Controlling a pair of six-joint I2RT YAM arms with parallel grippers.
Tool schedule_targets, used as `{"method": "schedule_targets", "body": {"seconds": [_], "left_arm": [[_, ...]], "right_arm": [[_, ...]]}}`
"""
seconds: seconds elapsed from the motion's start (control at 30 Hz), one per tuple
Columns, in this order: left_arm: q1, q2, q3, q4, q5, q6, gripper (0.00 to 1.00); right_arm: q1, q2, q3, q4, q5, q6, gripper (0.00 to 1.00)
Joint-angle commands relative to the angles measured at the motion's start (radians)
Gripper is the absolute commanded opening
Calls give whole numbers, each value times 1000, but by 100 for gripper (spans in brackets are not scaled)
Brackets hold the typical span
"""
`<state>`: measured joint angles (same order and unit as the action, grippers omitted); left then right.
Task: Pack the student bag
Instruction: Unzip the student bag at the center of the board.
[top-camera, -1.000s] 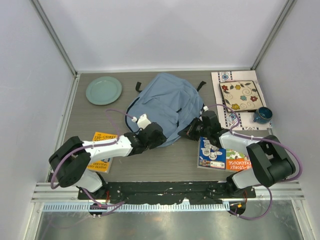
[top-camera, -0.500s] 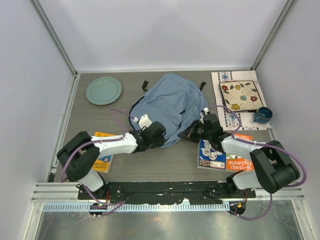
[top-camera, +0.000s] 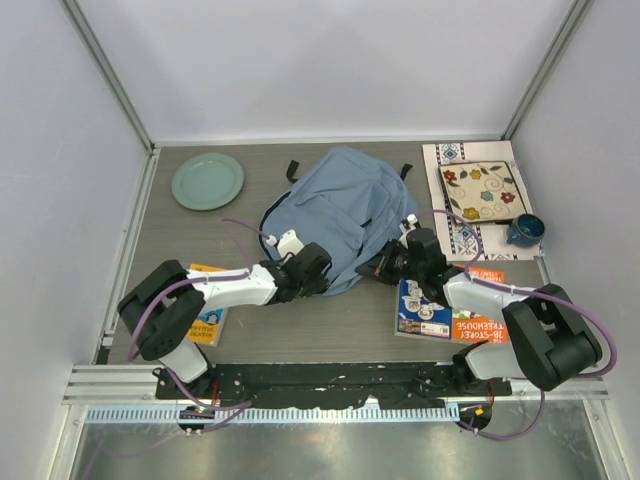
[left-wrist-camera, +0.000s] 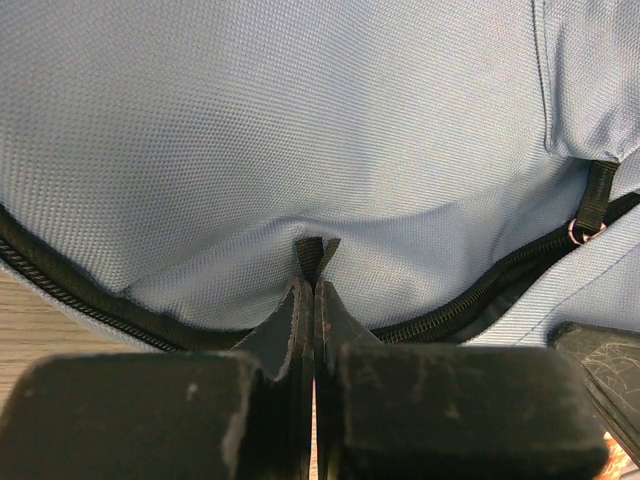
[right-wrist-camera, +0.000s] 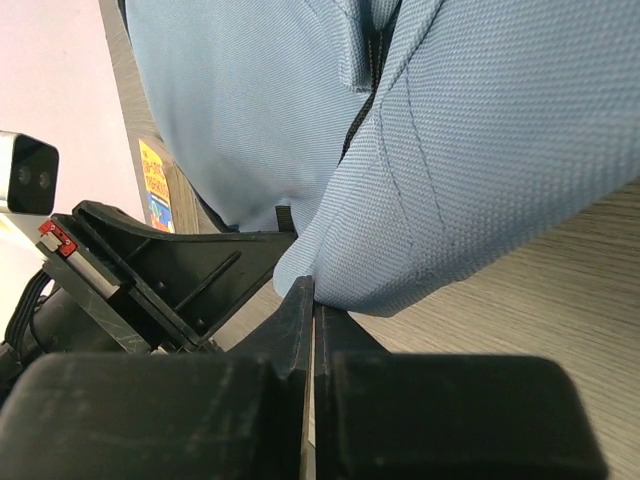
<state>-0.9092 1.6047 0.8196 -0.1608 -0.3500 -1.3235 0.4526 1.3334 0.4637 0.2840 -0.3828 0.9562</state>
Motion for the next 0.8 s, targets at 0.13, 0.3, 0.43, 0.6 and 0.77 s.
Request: {"method": "schedule_targets", "body": {"seconds": [0.13,0.3,0.43,0.6,0.77], "left_arm": [[4,-46,7,-9,-18,40,0],[4,-165,-36,-49,-55,67,0],[4,-242,-65,-118,-95,70,0],[4,-302,-99,-174,-116,79,0],[4,-330,-109,-223,-125,86,0]], "right_arm": [[17,6,27,83,-7,4,1],[15,52,58,84,15,0,1],[9,78,76,87,19,-4,1],[-5,113,85,112,19,4,1],[-35,141,99,124,1,0,1]]}}
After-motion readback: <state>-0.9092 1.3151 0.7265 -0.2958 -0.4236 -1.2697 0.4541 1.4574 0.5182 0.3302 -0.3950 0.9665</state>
